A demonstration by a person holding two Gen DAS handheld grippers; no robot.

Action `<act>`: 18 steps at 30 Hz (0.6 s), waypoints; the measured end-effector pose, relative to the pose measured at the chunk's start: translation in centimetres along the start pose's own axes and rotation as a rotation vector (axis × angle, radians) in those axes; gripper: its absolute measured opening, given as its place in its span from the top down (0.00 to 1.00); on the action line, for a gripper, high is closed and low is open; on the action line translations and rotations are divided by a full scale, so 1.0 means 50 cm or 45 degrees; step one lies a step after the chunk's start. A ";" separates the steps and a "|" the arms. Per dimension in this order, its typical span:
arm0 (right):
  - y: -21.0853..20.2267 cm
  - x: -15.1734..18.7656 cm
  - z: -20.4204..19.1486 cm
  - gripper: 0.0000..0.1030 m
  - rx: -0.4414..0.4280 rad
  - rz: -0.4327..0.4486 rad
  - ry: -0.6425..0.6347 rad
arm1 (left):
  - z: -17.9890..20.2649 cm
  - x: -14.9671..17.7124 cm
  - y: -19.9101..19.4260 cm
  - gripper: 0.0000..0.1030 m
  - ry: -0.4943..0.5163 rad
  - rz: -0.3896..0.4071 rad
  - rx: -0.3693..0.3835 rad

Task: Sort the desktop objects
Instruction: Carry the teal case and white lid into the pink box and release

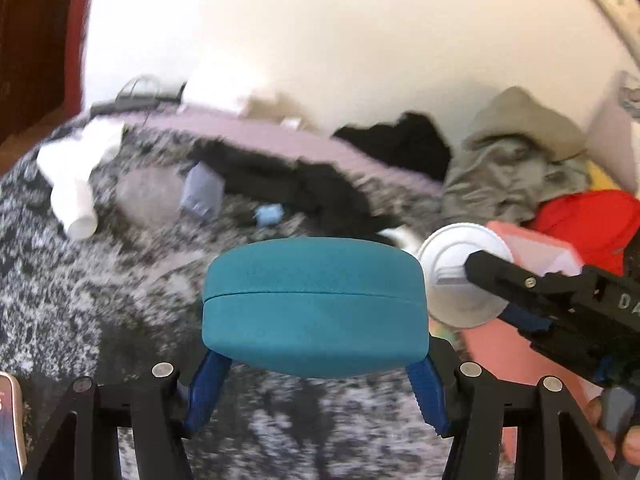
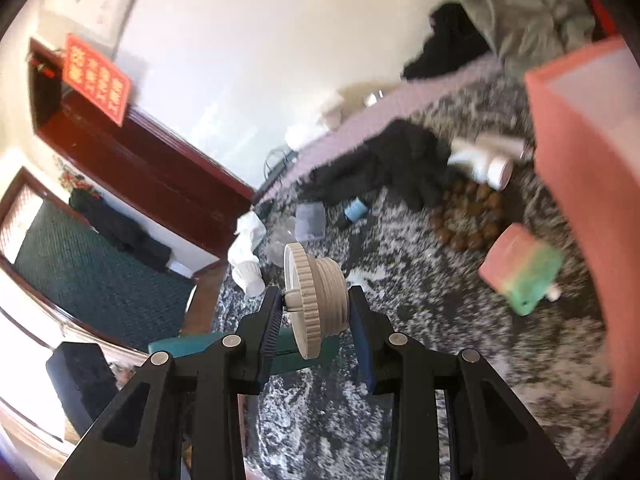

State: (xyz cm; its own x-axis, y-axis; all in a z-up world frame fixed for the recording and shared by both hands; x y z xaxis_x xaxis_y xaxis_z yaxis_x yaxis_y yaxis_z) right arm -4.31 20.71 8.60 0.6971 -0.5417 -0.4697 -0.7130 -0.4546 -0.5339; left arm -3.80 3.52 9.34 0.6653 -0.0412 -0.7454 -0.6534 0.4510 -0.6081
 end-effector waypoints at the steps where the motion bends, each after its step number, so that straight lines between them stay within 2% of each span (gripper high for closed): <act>1: -0.020 -0.001 -0.006 0.65 0.004 0.022 -0.022 | 0.017 -0.003 -0.013 0.35 0.016 0.022 0.011; 10: -0.213 -0.003 -0.025 0.65 0.078 0.236 -0.190 | 0.196 -0.022 -0.091 0.35 0.141 0.157 0.147; 14: -0.303 -0.012 -0.002 0.65 0.135 0.337 -0.214 | 0.286 -0.027 -0.097 0.34 0.193 0.178 0.229; 18: -0.382 -0.030 0.036 0.65 0.206 0.435 -0.208 | 0.381 -0.023 -0.071 0.34 0.254 0.156 0.323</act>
State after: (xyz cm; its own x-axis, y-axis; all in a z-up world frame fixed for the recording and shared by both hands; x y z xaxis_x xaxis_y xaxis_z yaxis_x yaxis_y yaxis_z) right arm 8.42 31.48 18.24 0.4348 -0.5170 -0.7374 -0.8933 -0.1441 -0.4257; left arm 4.64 18.96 17.56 0.4873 -0.1349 -0.8628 -0.5970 0.6697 -0.4418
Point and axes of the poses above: each gripper's, at about its wrist camera, not at the fingertips, and y roughly the way its jaws point, z to its right, x to its underside, the point moved 6 cm from there along y, roughly the way its jaws point, and after that the axes turned 4 degrees about y, right-handed, at the moved point
